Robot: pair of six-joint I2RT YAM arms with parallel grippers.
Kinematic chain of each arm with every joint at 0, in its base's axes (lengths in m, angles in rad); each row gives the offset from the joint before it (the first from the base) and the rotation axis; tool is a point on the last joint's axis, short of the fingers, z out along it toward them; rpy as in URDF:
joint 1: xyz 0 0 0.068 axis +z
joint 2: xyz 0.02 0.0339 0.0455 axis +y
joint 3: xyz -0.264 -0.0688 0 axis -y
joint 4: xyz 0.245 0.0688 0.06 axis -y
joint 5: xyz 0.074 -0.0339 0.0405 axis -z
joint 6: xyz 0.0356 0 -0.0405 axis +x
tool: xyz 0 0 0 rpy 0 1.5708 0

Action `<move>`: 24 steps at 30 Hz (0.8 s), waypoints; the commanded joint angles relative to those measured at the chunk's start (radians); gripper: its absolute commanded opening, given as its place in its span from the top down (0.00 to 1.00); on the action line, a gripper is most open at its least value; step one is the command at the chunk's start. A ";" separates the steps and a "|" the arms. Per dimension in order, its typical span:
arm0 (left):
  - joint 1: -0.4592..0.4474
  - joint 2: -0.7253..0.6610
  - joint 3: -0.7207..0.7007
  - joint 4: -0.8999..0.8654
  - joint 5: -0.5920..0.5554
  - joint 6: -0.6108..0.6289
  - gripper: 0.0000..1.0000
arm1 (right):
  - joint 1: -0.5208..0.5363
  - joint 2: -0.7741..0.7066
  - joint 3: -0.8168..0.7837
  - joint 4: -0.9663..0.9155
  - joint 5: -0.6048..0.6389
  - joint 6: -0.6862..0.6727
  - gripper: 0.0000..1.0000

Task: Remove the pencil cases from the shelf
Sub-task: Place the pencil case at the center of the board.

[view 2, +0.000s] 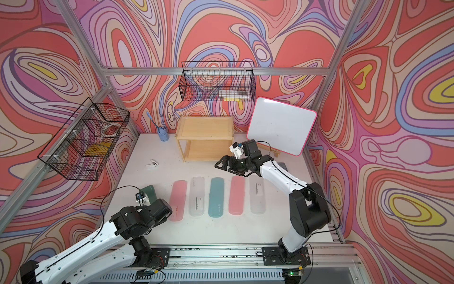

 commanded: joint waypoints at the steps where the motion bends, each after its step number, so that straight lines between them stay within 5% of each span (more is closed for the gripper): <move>1: 0.057 0.028 -0.008 0.095 0.088 0.110 0.45 | 0.003 0.031 0.029 0.015 -0.037 -0.021 0.02; 11: 0.225 0.034 -0.100 0.167 0.231 0.192 0.33 | 0.002 0.076 0.036 0.038 -0.053 -0.019 0.02; 16: 0.230 0.013 -0.106 0.158 0.190 0.165 0.15 | 0.002 0.092 0.037 0.046 -0.060 -0.015 0.02; 24: 0.307 0.055 0.061 0.048 0.042 0.213 0.05 | 0.000 0.127 0.082 0.045 -0.087 -0.013 0.02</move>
